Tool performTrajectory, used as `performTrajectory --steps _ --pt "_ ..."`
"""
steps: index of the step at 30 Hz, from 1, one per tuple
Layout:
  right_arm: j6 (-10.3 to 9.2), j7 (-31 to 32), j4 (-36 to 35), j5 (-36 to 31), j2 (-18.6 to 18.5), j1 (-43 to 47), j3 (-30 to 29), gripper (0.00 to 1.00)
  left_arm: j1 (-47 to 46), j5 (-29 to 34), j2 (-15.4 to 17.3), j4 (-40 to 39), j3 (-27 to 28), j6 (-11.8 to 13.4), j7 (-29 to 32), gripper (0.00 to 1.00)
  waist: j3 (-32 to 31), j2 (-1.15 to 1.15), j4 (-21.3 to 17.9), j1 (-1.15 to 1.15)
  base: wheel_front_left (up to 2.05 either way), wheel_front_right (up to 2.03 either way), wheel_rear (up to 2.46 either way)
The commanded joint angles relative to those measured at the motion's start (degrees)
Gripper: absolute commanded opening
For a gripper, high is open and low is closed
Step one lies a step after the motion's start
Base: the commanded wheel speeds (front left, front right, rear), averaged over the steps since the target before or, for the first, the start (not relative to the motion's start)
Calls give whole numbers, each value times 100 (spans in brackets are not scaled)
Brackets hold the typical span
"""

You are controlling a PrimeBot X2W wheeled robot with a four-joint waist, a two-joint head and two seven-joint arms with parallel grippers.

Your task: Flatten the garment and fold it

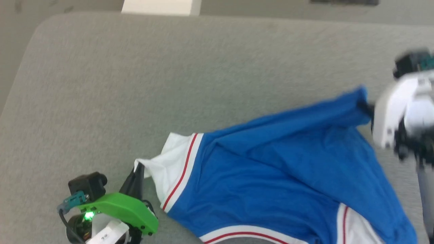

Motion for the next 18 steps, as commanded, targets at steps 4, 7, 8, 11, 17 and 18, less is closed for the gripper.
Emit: performTrajectory --steps 4,7,8,11,17,18 --pt "-8 -35 -476 206 208 1018 -420 0 192 -96 39 -24 16 74 47 0 -724 0 -551 0 0 0 0" --pt "-8 -14 -836 339 410 1714 -701 0 320 -130 43 -27 18 103 59 0 -887 0 -624 0 0 0 0" --pt "-8 0 -926 363 465 1907 -764 0 351 -140 45 -25 19 108 60 0 -931 0 -643 0 0 0 0" --pt "-8 36 -1253 457 692 2543 -991 0 443 -182 54 -25 23 114 76 0 -1037 0 -669 0 0 0 0" --pt "-8 164 -1650 646 1067 3360 -1253 0 545 -299 25 -1 47 91 66 0 -1160 0 -681 0 0 0 0" --pt "-8 159 -1702 682 1087 3413 -1253 0 551 -320 23 6 55 83 64 0 -1173 0 -684 0 0 0 0"
